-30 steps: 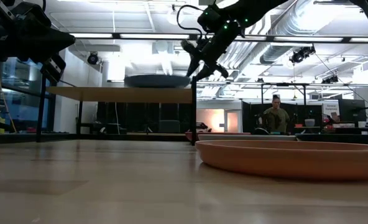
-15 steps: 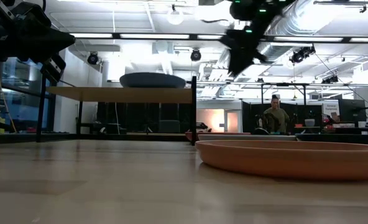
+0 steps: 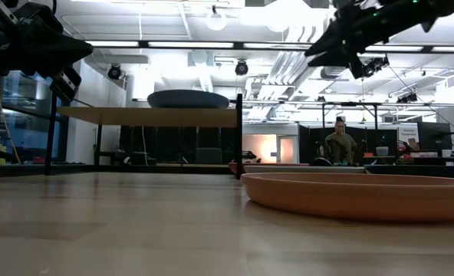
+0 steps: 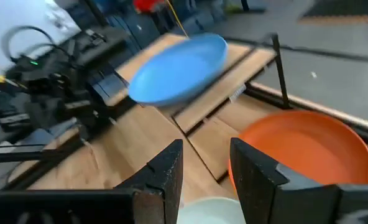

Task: Place and stack plates onto a shelf
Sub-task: Stack the orange plate on top of the light blue plate on the shelf

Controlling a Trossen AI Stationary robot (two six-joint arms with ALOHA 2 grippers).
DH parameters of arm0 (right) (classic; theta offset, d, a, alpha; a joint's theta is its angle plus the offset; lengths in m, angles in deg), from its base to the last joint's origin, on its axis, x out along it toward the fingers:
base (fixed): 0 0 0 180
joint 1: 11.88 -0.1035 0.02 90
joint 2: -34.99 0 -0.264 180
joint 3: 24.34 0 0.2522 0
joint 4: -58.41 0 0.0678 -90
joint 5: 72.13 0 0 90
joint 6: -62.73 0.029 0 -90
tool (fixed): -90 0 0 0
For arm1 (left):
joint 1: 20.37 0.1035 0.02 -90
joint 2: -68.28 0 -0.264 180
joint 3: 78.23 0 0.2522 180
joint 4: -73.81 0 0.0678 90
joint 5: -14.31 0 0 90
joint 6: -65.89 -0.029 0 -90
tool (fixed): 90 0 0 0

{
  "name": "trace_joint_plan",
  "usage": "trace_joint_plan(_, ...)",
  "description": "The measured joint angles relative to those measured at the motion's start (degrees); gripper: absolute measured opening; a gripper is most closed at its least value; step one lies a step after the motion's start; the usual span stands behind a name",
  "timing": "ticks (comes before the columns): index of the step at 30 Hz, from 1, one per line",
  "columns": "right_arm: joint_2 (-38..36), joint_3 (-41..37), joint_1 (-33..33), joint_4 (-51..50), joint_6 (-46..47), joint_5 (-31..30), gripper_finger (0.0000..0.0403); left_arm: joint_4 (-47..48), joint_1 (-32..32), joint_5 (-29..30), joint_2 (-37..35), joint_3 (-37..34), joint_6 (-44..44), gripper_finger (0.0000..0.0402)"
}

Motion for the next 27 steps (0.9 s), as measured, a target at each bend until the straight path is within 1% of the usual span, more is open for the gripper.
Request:
trace_joint_plan(5, -2.5, -1.6, -0.9, 5.2, -6.7, -0.6, 0.0115, 0.0, 0.0, 0.0, 0.0, 0.0, 0.0, 0.0000)
trace_joint_plan(8, -2.7, -1.6, -0.9, 6.0, -12.5, -0.7, 0.0115, 0.0, 0.0, 0.0, 0.0, 0.0, 0.0, 0.0000)
trace_joint_plan(10, -2.8, -1.6, -0.8, 6.3, -13.9, -0.6, 0.0115, 0.0, 0.0, 0.0, 0.0, 0.0, 0.0, 0.0000)
trace_joint_plan(15, -2.8, -1.6, -0.8, 6.9, -11.8, -0.7, 0.0114, 0.0, 0.0, 0.0, 0.0, 0.0, 0.0, 0.0000)
trace_joint_plan(21, -2.8, -1.6, -0.8, 11.1, -9.7, -0.7, 0.0101, 0.0, 0.0, 0.0, 0.0, 0.0, 0.0, 0.0000)
trace_joint_plan(27, -2.8, -1.6, -0.8, 12.1, -3.2, -0.5, 0.0095, 0.0, 0.0, 0.0, 0.0, 0.0, 0.0, 0.0000)
